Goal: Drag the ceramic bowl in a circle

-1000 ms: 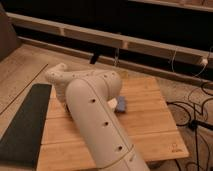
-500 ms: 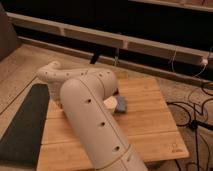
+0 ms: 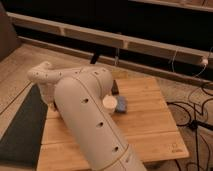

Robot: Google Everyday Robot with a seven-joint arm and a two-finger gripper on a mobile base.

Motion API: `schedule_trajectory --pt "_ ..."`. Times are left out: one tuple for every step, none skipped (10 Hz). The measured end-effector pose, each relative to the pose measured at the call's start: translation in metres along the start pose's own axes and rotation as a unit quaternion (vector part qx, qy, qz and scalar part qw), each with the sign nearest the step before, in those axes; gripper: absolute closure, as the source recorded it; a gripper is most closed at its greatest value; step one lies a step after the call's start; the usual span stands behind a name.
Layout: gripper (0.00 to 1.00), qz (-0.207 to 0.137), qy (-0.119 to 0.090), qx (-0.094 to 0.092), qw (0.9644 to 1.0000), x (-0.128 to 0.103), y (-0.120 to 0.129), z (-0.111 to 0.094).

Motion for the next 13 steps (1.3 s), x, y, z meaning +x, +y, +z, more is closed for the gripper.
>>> schedule_trajectory --pt "1.00 0.002 0.004 0.001 1.0000 0.009 0.004 -0.002" --pt "1.00 0.008 0.007 0.002 0.9999 0.016 0.004 -0.004" --pt "1.00 0.019 0.012 0.004 0.9997 0.026 0.001 -0.005" --pt "1.00 0.028 0.016 0.005 0.9994 0.033 -0.003 -0.005" --pt "1.00 0.039 0.021 0.008 0.9990 0.039 -0.009 -0.004" --pt "1.00 0.046 0.025 0.011 0.9986 0.043 -0.014 -0.003" --pt "1.00 0.053 0.028 0.017 0.9980 0.046 -0.022 -0.003" --pt "1.00 0.059 0.030 0.023 0.9975 0.046 -0.030 -0.003" --pt "1.00 0.065 0.030 0.029 0.9970 0.044 -0.038 -0.004" --pt "1.00 0.068 0.029 0.032 0.9967 0.043 -0.043 -0.004" --pt "1.00 0.067 0.027 0.046 0.9964 0.036 -0.057 -0.006" --pt "1.00 0.068 0.025 0.052 0.9960 0.031 -0.067 -0.007" --pt "1.00 0.074 0.024 0.057 0.9953 0.024 -0.083 -0.005"
